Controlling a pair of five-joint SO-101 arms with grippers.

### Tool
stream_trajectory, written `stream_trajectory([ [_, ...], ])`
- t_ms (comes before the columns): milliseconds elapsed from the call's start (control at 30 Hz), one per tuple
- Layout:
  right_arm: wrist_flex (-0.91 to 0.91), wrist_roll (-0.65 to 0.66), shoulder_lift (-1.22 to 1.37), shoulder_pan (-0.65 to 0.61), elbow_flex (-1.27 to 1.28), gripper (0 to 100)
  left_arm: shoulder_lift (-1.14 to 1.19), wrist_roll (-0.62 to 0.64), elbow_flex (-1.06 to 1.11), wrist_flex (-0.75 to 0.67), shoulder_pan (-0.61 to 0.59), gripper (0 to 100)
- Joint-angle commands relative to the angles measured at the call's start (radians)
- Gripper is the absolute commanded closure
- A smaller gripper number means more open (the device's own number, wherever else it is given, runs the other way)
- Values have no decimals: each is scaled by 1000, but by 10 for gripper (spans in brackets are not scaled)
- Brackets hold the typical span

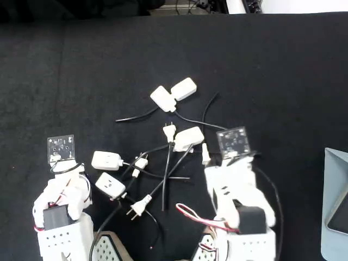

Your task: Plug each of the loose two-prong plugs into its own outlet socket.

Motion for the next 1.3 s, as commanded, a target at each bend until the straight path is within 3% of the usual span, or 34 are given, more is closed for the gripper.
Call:
stream_trajectory([
  [0,-14,0,-42,6,-189,985,-5,11,-21,-28,1,970],
  [133,-14,0,162,-12,-326,984,-5,11,-19,-60,2,971],
  [333,-20,-3,670,-83,-547,978,-5,11,-19,-61,4,970],
  [367,-14,-5,903,-104,-627,907,-5,11,-18,-63,4,970],
  [400,-14,-6,972,-104,-650,883,-5,11,-16,-63,4,970],
  [567,-14,-6,1262,-110,-754,868,-5,9,-13,-63,4,970],
  [867,-21,-6,1613,-129,-926,868,-5,9,-12,-64,4,970],
  [1267,-21,-6,1868,-126,-1041,868,-5,9,-12,-64,4,970],
])
